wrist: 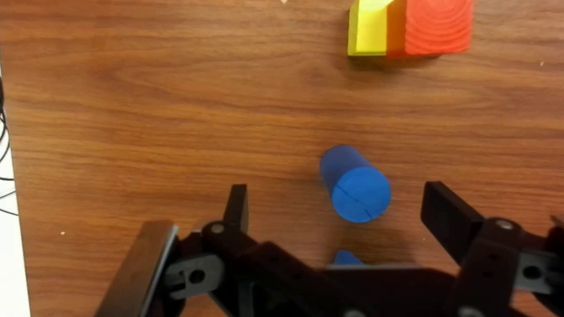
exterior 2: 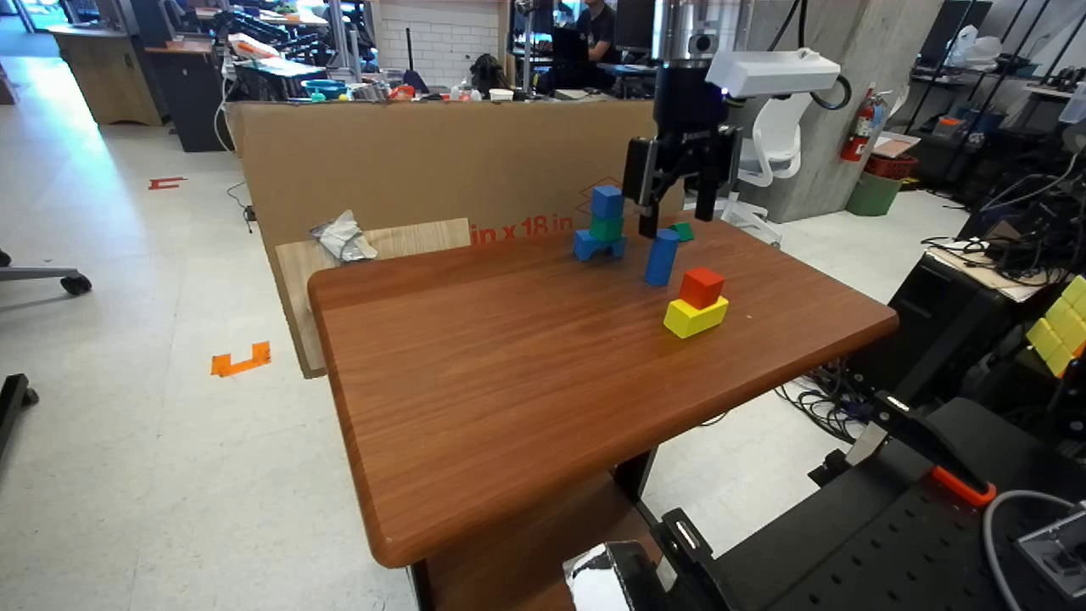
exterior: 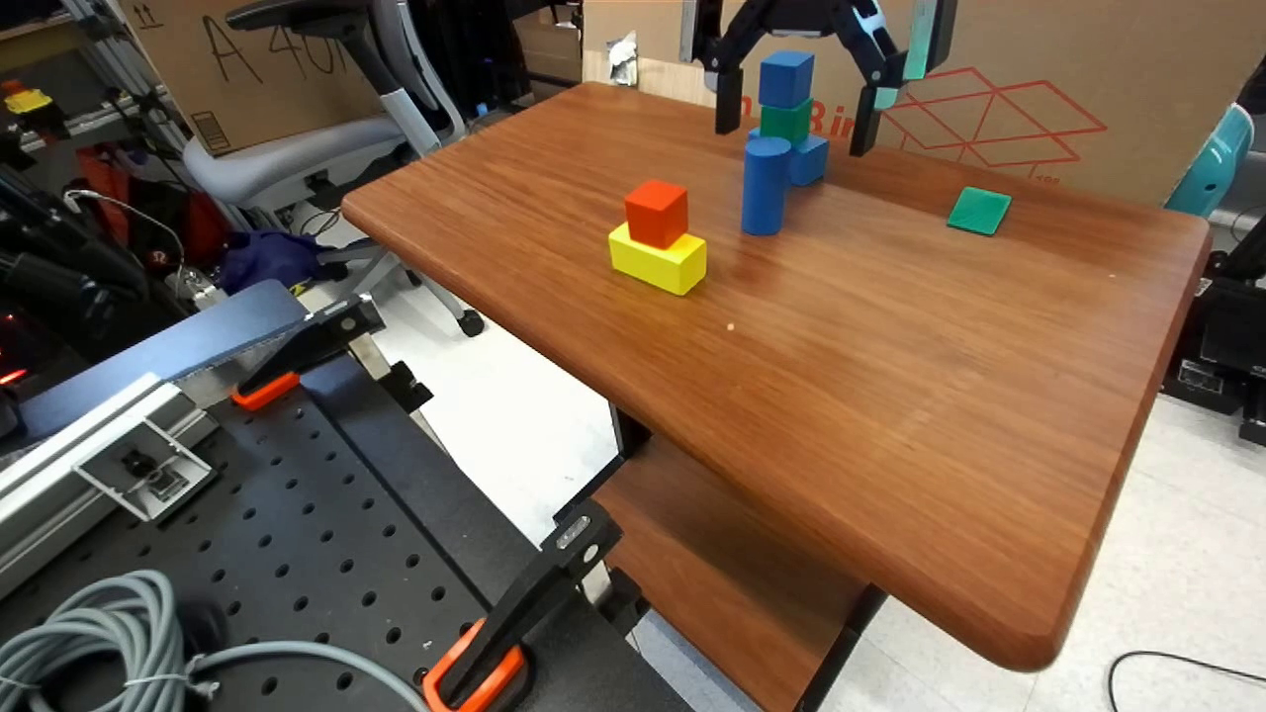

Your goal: Move the blue cylinder to the right

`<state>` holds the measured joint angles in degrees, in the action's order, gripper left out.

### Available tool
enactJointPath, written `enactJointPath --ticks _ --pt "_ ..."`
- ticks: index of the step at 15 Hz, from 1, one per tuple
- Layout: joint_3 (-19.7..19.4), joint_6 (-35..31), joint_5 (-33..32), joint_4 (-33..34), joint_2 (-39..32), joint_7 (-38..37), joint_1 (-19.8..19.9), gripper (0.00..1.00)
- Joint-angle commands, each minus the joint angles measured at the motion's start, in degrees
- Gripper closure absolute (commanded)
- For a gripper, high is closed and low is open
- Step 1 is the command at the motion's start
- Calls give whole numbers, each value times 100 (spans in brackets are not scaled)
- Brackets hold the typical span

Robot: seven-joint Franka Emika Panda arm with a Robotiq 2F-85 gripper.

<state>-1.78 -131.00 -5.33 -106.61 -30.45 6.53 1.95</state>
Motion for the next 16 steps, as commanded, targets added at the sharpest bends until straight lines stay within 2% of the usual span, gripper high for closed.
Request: enactJointPath --ticks 1,3,4,13,16 --pt "-40 433 -115 391 -263 -215 -107 0" --pt "-43 550 -122 474 -331 -260 -129 0" --pt "-51 612 -138 515 -370 -287 -143 18" --pt "-53 797 -161 732 -534 -362 -160 88" --pt "-31 863 -128 708 -471 -335 -148 91"
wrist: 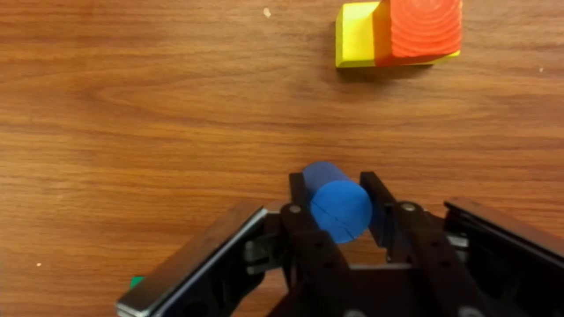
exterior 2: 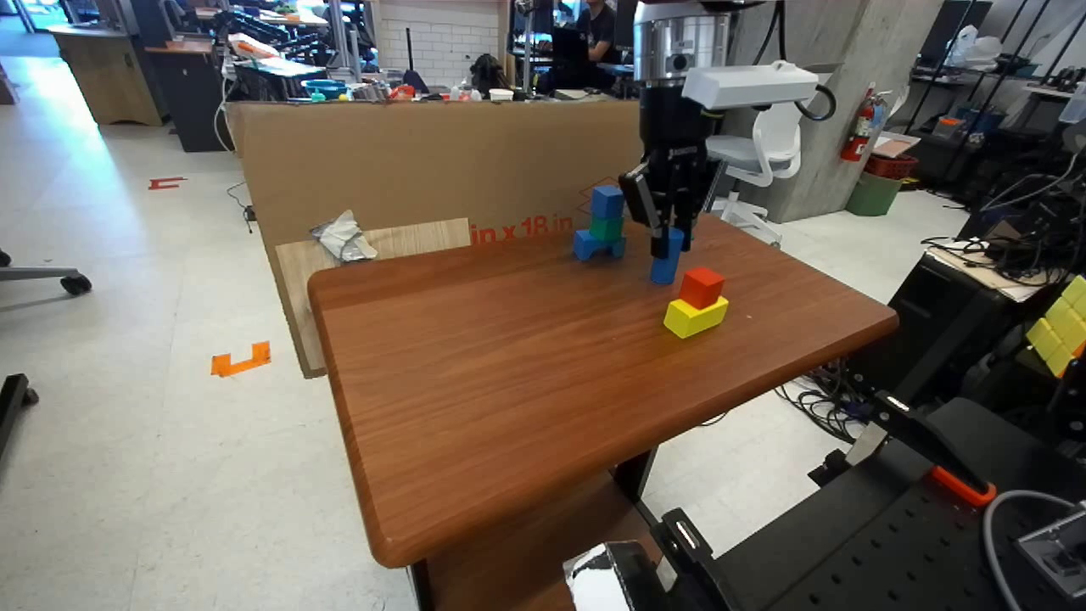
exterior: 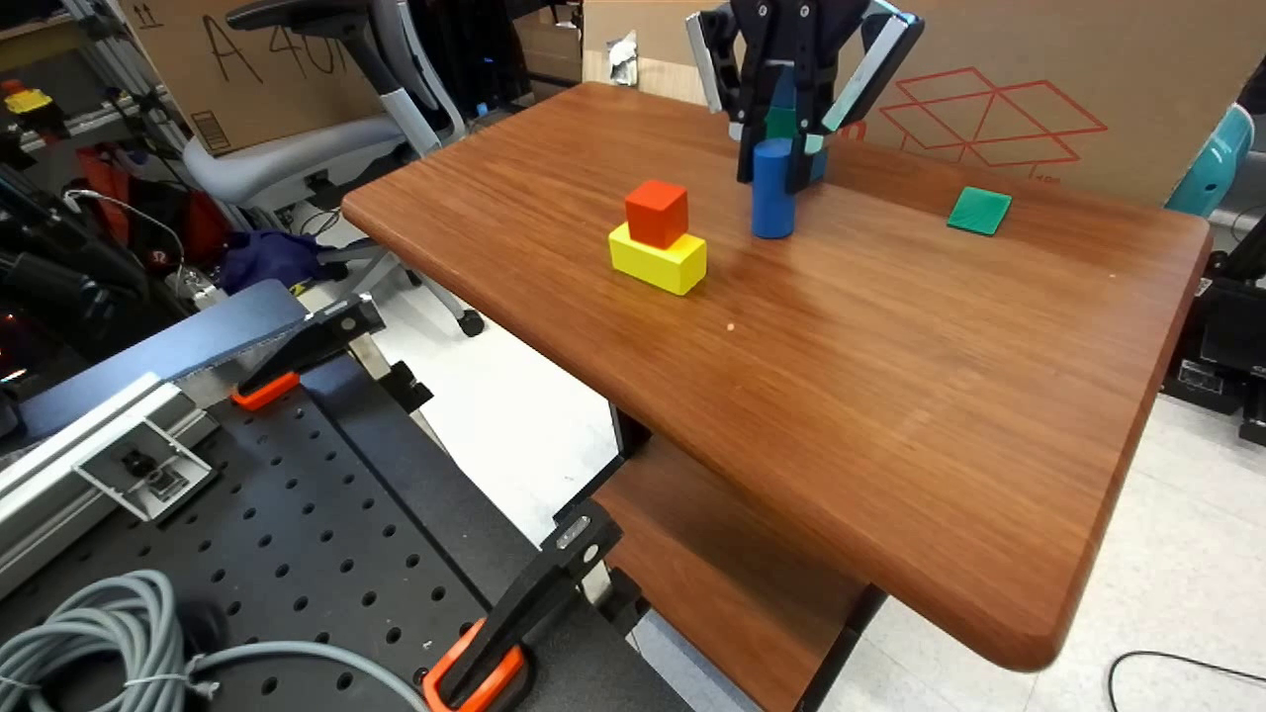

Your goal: Move the blue cylinder to the right

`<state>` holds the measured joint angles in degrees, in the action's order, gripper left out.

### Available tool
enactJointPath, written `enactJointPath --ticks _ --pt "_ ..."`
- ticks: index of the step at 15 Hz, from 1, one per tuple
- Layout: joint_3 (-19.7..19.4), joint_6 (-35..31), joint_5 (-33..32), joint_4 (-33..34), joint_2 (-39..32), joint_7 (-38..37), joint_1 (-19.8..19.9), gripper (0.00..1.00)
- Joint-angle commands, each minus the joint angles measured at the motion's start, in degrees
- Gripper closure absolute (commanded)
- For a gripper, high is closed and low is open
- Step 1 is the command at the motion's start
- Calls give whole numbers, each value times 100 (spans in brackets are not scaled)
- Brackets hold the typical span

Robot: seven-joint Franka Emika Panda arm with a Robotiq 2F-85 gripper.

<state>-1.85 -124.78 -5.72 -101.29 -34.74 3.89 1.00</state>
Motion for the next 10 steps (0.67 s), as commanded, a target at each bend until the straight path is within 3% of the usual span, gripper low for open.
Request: enactJointPath --ticks 1,6,10 --pt "-6 217 -51 147 35 -39 -29 91" --pt "66 512 449 198 492 184 289 91" --pt "-28 755 687 553 405 118 515 91"
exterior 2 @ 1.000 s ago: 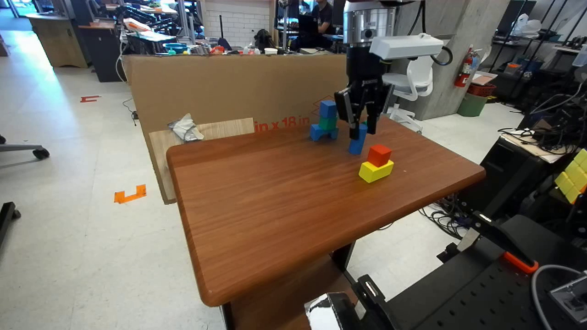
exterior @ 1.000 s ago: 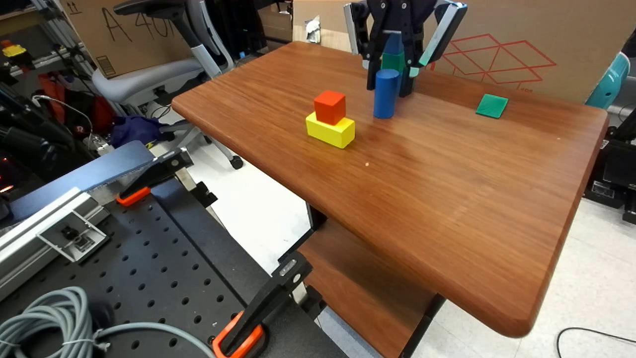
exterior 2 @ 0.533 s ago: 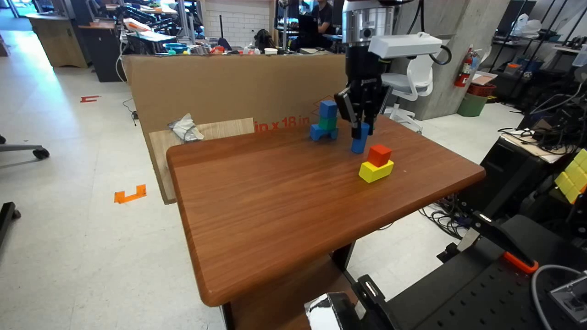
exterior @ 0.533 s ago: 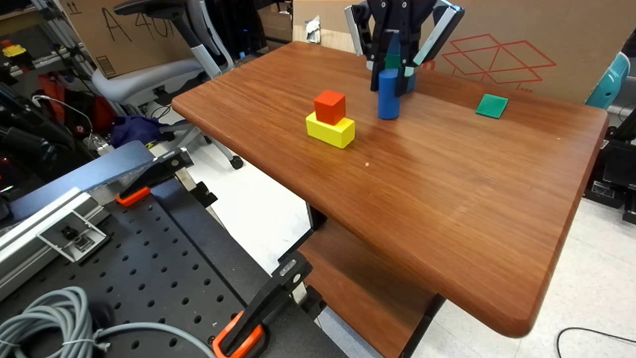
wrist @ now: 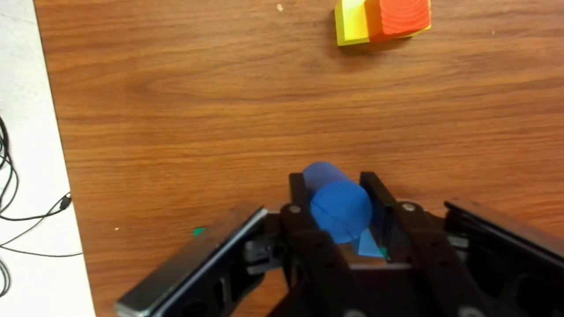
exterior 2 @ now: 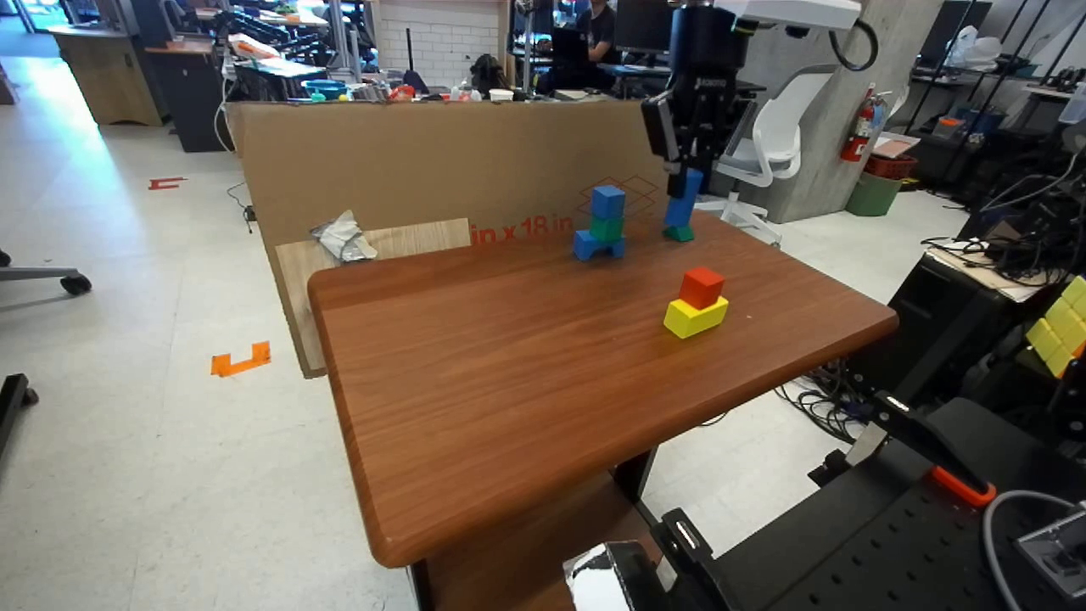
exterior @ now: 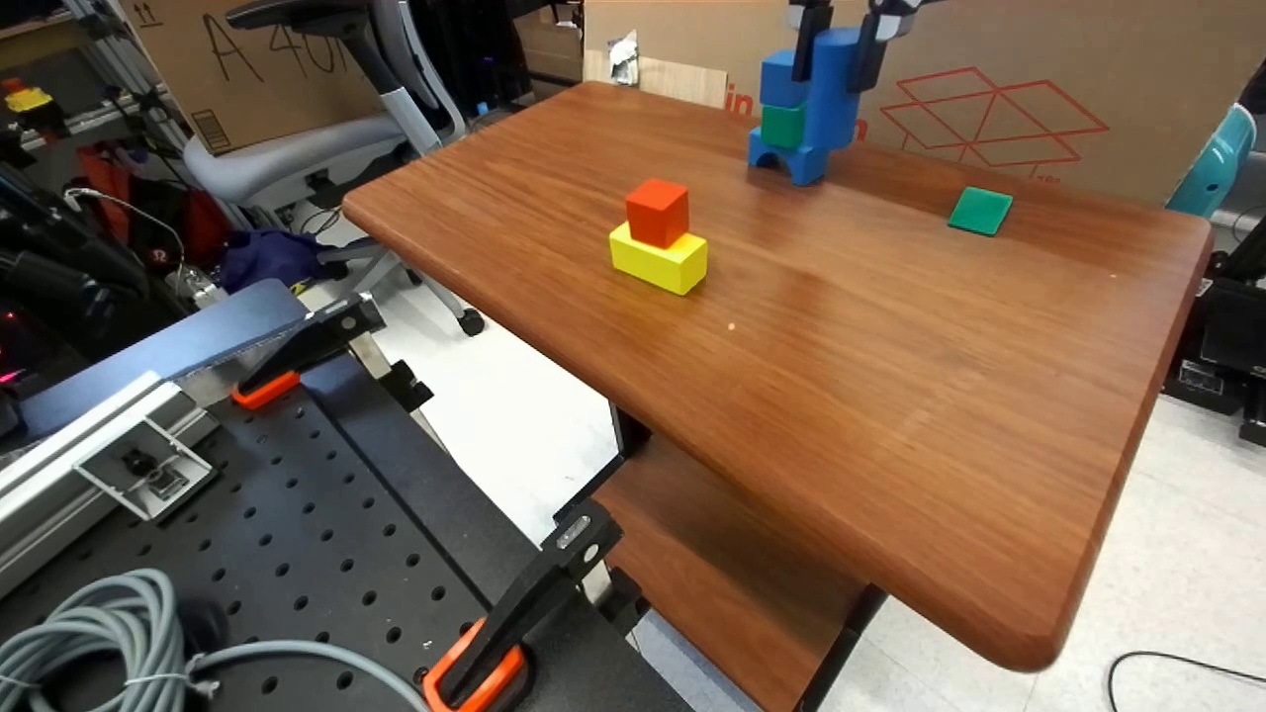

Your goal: Move the blue cylinder to the right

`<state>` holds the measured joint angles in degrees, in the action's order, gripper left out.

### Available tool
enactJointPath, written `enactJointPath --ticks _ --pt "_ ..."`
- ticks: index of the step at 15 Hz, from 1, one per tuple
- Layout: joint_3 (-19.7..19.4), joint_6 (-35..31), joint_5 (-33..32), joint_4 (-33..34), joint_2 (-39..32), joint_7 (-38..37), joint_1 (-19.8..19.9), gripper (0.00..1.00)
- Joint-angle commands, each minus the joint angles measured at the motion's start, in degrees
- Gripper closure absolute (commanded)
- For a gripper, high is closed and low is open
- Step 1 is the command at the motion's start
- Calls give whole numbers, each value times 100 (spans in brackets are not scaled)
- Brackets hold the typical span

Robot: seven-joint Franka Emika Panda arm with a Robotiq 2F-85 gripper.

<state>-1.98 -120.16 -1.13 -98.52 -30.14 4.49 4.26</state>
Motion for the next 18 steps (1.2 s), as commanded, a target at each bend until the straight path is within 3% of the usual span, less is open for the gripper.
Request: enactJointPath --ticks 1,8,18 --pt "-40 333 314 387 -121 34 265 91" --pt "-189 371 446 825 -543 -95 631 91" --pt "-225 309 461 1450 -1286 -394 704 91"
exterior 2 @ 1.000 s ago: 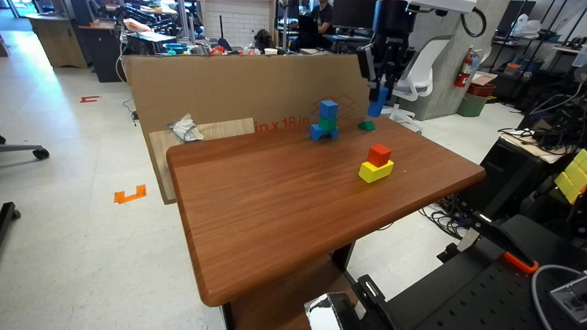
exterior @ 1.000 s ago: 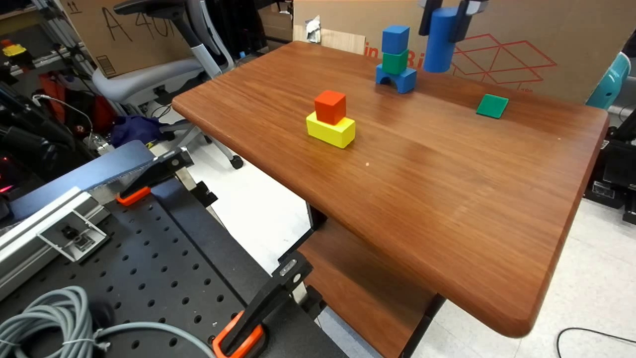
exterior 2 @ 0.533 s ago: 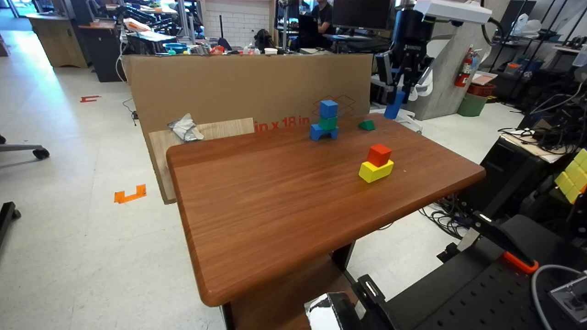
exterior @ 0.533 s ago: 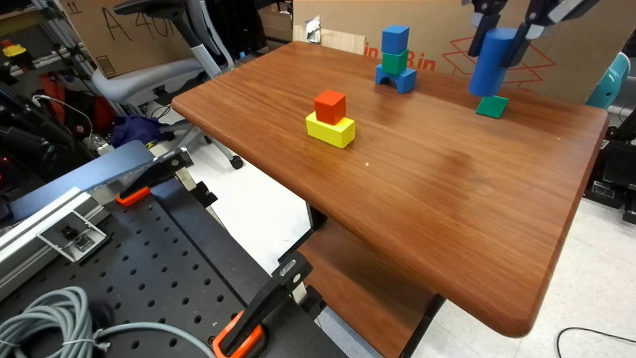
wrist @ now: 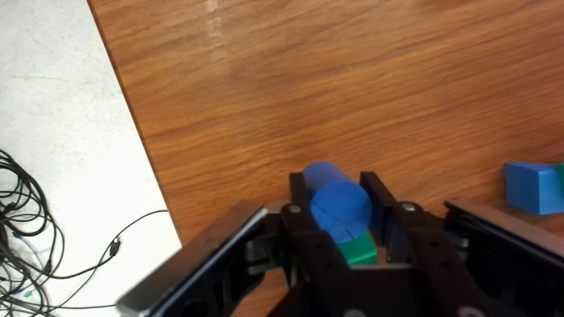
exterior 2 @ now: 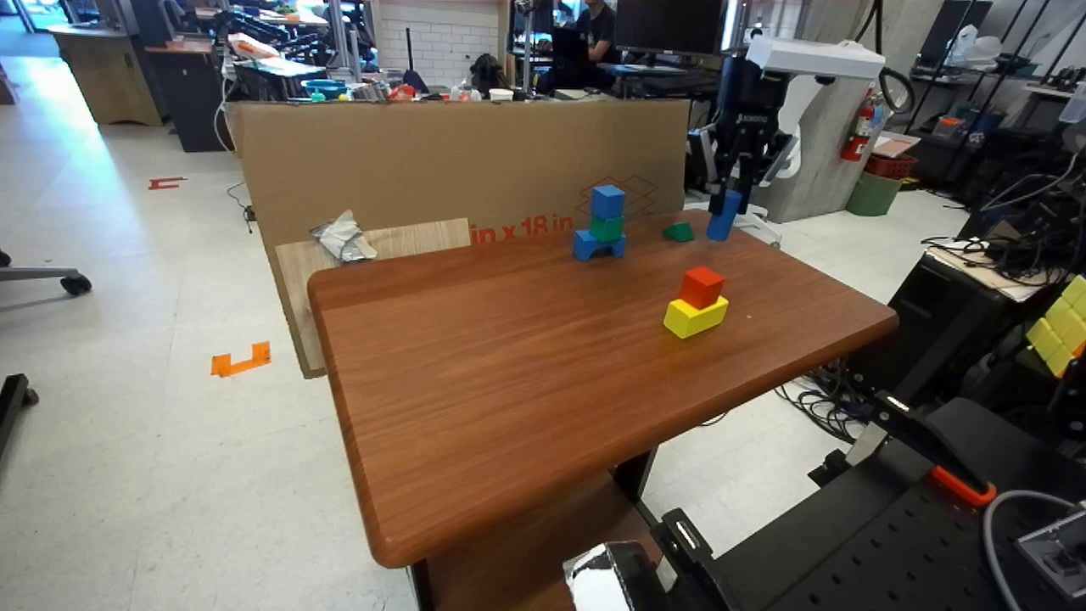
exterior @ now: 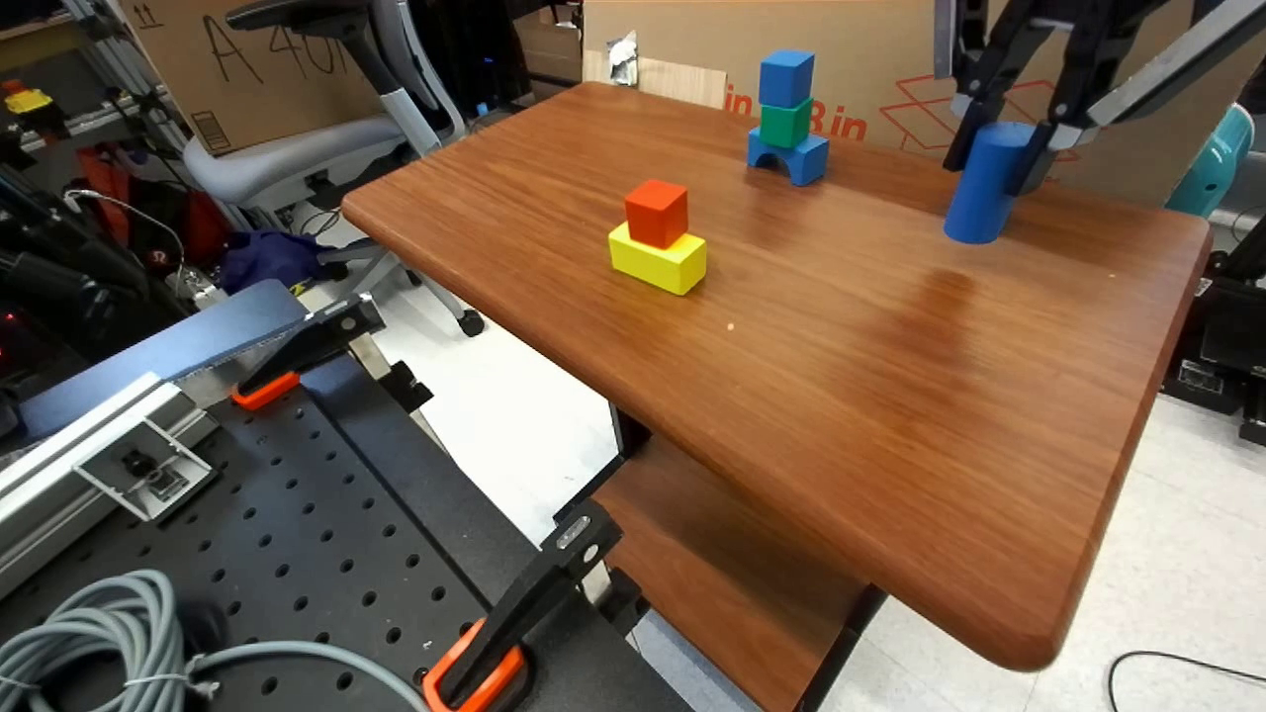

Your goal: Move the blue cylinder to the right

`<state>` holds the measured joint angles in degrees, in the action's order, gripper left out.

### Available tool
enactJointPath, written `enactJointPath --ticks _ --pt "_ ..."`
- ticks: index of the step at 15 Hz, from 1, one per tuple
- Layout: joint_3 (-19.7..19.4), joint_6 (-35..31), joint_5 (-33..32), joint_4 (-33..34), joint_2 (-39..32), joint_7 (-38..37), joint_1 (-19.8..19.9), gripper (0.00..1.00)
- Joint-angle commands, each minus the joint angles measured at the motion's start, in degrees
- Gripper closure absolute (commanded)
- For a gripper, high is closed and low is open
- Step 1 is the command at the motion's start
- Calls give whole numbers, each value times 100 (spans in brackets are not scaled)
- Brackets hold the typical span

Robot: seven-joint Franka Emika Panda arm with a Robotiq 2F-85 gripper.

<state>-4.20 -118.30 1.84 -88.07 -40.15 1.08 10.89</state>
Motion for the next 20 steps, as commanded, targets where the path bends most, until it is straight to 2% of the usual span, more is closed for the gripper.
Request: enactJointPath --ticks 1,8,9,10,15,16,20 --pt "-10 125 147 472 -354 -84 33 91" --pt "-25 466 73 861 -704 -73 34 91" --pt "-30 526 87 902 -715 -115 33 41" --pt "-18 568 93 919 -708 -86 42 40" --pt "25 245 22 363 -92 -29 -89 5" --pt "-5 110 -72 198 119 -41 -177 1" --pt "-44 -302 -312 -242 811 -41 -405 0"
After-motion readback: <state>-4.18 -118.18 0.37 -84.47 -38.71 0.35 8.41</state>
